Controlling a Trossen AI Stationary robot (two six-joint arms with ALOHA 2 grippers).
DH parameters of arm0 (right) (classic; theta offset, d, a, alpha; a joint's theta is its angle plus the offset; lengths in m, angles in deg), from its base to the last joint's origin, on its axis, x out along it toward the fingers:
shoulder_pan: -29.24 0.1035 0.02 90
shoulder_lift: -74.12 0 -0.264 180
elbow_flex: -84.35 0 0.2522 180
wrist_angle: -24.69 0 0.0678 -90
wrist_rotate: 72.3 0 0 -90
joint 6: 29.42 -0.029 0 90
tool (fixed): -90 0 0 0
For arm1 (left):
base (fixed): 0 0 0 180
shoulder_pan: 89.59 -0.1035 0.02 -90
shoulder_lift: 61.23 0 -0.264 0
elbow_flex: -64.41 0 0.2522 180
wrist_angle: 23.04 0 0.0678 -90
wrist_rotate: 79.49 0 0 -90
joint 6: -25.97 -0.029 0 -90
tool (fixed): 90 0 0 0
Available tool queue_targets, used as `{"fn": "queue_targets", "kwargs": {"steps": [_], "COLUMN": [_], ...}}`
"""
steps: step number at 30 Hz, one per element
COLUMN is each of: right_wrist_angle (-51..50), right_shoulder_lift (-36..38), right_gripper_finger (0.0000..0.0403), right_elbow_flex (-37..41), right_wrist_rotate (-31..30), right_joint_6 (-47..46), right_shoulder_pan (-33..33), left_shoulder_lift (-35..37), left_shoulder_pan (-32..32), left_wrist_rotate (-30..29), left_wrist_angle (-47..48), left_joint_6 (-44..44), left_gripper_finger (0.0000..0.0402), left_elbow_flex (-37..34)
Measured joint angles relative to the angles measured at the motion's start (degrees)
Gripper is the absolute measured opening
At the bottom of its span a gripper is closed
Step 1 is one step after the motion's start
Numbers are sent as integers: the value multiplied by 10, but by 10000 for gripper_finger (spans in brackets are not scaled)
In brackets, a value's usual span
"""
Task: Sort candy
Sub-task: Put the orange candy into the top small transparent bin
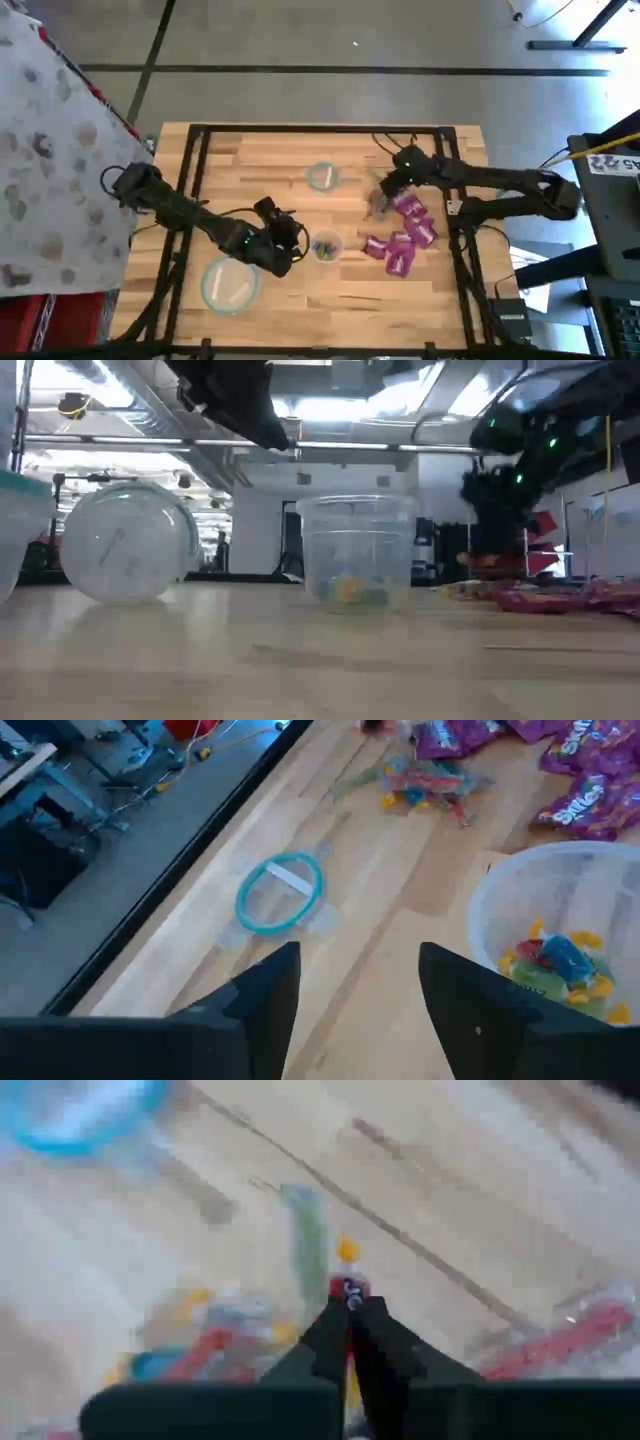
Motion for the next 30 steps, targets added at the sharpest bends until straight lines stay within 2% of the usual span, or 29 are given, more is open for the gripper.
{"fn": "queue_targets", "kwargs": {"steps": [4, 7, 11, 14, 20, 25, 30], "right_wrist_angle": [82, 197, 343, 427, 521, 522, 478], "right_shoulder_lift": [47, 47, 4, -47, -166, -251, -294], "right_gripper_finger": [0, 0, 0, 0, 0, 0, 4], "right_elbow_flex": [-2, -2, -3, -3, -12, -51, -91], "right_wrist_rotate": [55, 76, 71, 62, 56, 61, 91], "right_joint_6": [-25, -36, -26, -12, 8, 8, 29], "right_shoulder_pan": [89, 180, 283, 330, 361, 360, 360], "left_shoulder_lift": [0, 0, 0, 0, 0, 0, 0], "left_shoulder_pan": [0, 0, 0, 0, 0, 0, 0], "left_wrist_rotate": [-5, -15, -26, -26, -26, -26, -26], "left_wrist_angle": [0, -2, -3, -3, -5, -4, -2], "left_joint_6": [0, 0, 0, 0, 0, 0, 0], "left_gripper_finger": [189, 189, 189, 189, 189, 189, 189], "left_elbow_flex": [0, 0, 0, 0, 0, 0, 0]}}
